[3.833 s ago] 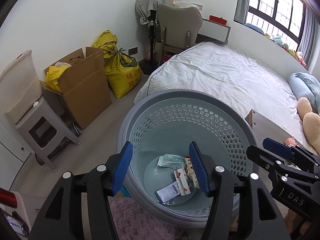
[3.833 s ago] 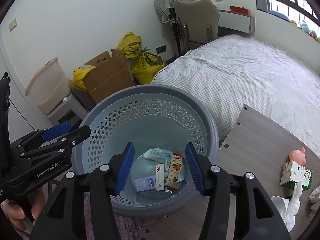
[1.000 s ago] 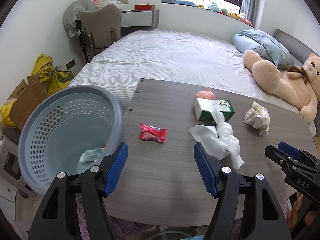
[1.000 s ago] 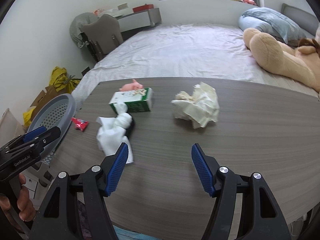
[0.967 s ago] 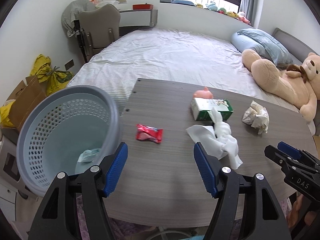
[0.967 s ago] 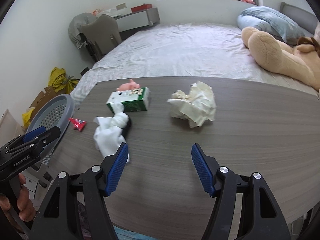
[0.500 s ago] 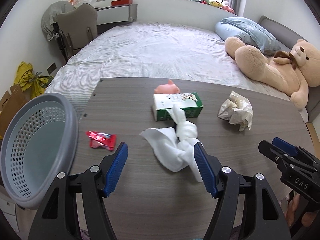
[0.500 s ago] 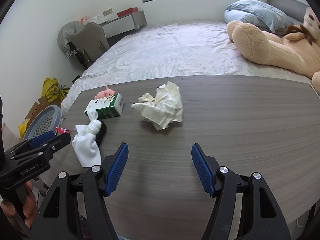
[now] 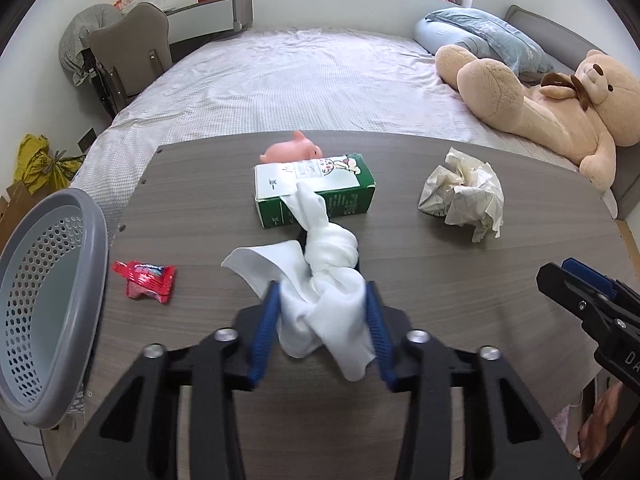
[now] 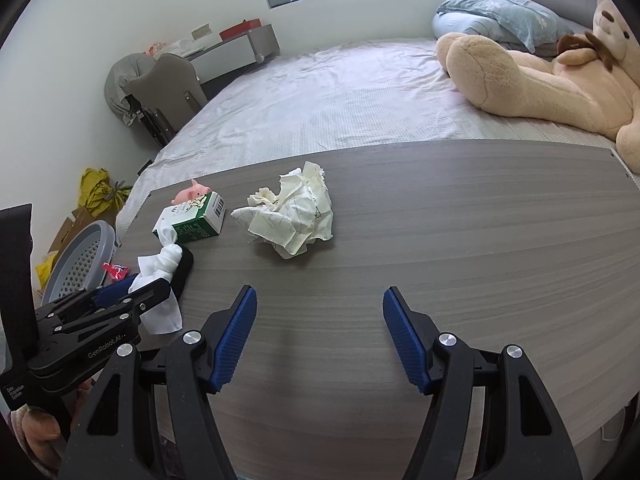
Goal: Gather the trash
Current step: 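Grasp the white cloth with the left gripper, then lift the white cloth with the left gripper while the right gripper grasps the crumpled tissue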
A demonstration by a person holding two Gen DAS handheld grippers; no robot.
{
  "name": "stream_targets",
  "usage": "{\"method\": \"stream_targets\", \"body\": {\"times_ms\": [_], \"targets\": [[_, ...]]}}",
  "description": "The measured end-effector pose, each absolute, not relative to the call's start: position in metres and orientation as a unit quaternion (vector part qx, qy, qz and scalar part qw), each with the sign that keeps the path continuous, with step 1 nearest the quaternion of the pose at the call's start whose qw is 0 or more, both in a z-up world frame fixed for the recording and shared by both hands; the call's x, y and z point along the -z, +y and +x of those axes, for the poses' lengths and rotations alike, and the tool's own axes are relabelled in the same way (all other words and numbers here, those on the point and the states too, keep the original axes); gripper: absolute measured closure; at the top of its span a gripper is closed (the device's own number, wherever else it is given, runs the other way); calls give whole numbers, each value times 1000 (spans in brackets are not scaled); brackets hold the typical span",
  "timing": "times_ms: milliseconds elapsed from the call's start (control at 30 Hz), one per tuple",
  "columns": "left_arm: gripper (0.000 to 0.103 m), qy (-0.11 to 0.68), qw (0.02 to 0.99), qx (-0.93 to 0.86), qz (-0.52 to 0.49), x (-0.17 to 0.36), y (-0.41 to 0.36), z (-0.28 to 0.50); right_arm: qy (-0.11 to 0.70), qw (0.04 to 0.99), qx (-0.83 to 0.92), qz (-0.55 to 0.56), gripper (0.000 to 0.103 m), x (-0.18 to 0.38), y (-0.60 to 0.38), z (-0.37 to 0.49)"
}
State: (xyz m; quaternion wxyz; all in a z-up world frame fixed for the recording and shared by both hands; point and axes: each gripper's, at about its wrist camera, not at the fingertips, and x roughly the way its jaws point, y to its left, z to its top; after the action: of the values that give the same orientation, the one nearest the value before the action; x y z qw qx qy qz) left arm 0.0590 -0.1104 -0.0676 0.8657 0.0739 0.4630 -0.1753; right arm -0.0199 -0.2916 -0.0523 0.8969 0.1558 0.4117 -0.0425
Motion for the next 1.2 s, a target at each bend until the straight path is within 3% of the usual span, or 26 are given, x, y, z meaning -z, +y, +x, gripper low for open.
{"method": "stream_targets", "body": {"times_ms": [100, 167, 1200], "targets": [[91, 460, 866, 183, 72, 65, -109, 58, 410, 897, 41, 158, 39, 52, -292, -20], [93, 457, 867, 186, 67, 61, -105, 56, 410, 897, 39, 159, 39, 53, -292, -19], [93, 415, 886, 204, -22, -7, -45, 54, 406, 903, 25, 139, 39, 49, -272, 23]]}}
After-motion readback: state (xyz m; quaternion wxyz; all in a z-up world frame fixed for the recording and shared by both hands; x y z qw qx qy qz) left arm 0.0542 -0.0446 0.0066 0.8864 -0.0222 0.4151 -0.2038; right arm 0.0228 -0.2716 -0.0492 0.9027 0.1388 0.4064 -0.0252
